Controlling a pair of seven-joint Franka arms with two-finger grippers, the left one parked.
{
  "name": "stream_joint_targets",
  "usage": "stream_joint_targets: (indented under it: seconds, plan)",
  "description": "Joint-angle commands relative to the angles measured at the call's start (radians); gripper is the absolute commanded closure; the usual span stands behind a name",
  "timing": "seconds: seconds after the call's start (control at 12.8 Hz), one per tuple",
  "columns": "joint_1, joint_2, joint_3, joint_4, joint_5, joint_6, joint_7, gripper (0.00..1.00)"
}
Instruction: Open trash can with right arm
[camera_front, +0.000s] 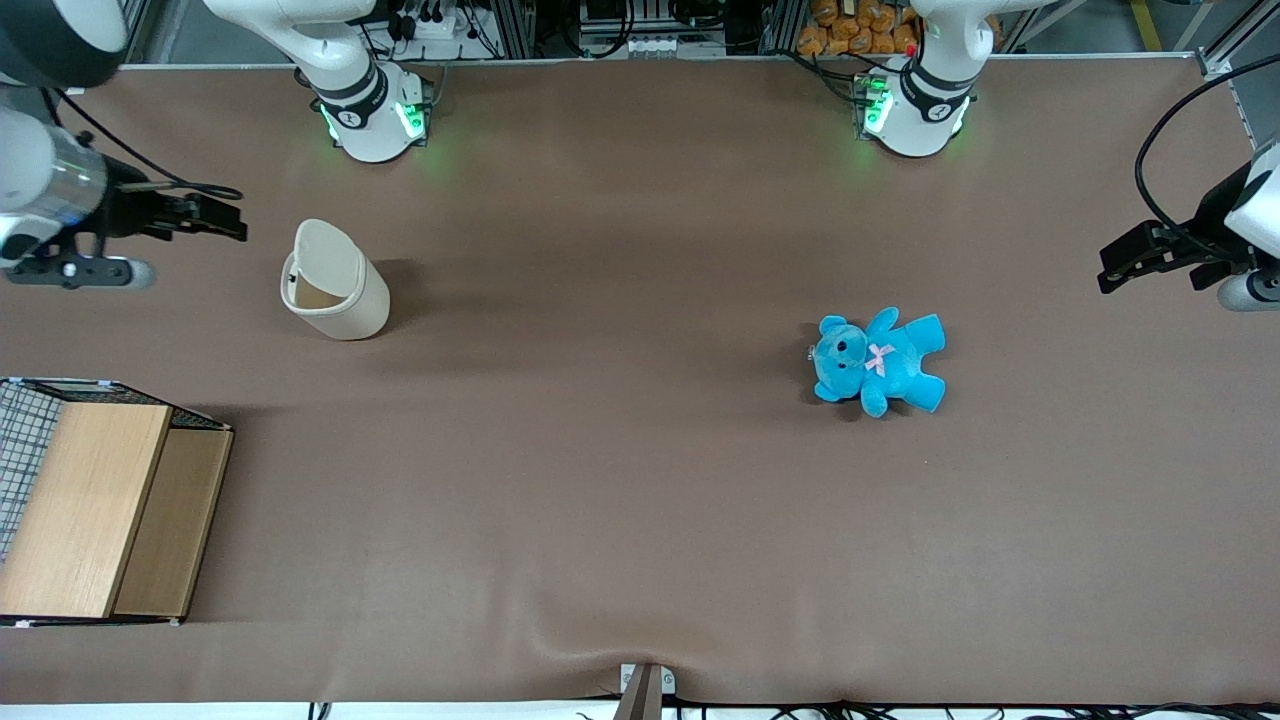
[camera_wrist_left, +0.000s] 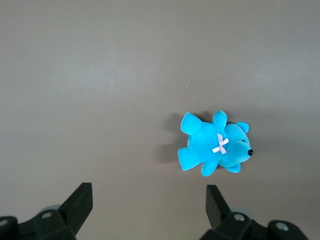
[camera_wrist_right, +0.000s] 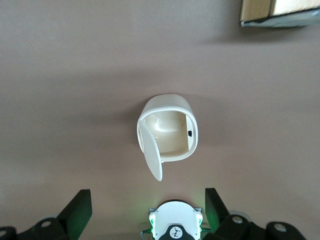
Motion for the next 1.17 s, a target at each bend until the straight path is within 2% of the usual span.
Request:
stream_joint_targets:
  seconds: [0.0,0.62,1.09]
  plan:
    - [-0.027,0.112,0.006,0.199,-0.007,-0.104,0.007,0.00]
    - [-0.050,0.110,0.002,0.284,-0.010,-0.096,0.007,0.00]
    - [-0.064,-0.019,0.000,0.166,-0.007,0.006,0.006,0.00]
